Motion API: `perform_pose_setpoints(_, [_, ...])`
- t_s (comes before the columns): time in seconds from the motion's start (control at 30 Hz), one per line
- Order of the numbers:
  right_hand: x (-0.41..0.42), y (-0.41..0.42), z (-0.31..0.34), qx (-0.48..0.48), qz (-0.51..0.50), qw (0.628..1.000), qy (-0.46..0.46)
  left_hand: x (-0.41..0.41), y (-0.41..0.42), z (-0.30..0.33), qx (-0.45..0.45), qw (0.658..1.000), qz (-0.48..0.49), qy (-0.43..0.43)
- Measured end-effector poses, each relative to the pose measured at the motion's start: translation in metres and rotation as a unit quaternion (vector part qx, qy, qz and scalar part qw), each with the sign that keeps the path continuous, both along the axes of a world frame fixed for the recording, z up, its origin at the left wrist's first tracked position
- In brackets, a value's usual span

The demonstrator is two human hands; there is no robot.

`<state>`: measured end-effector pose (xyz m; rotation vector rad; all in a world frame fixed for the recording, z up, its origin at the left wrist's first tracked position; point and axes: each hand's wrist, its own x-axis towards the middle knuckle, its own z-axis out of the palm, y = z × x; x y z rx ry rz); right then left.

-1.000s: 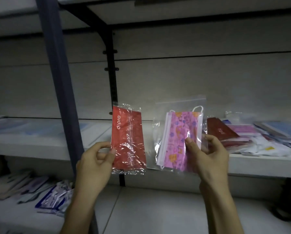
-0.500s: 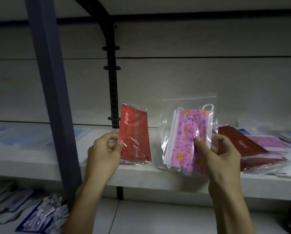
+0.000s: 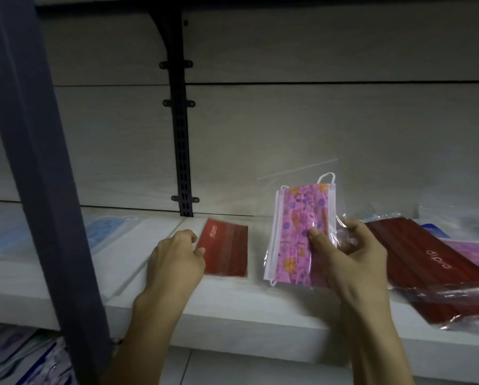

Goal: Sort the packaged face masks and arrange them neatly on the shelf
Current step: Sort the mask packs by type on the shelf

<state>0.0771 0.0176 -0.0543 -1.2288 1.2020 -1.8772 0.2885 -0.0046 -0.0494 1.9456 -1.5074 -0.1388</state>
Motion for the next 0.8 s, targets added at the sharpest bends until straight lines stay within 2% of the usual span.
perform_pose_setpoints(0.13, [-0.003, -0.001, 0.002, -0.004, -0.017, 1.000, 0.016, -0.005, 0.000, 0.003, -0.018, 0.999, 0.015, -0.024])
perform_pose_setpoints(0.37, [0.002, 0.020, 0.009, -0.005, -0.013, 1.000, 0.016, -0.011, 0.025, 0.009, -0.108, 0.993, -0.021, -0.034])
perform_pose_setpoints(0.8, [0.061, 0.131, 0.022, -0.035, 0.065, 0.996, -0.049, 0.027, 0.148, 0.011, -0.207, 0.976, -0.067, -0.017])
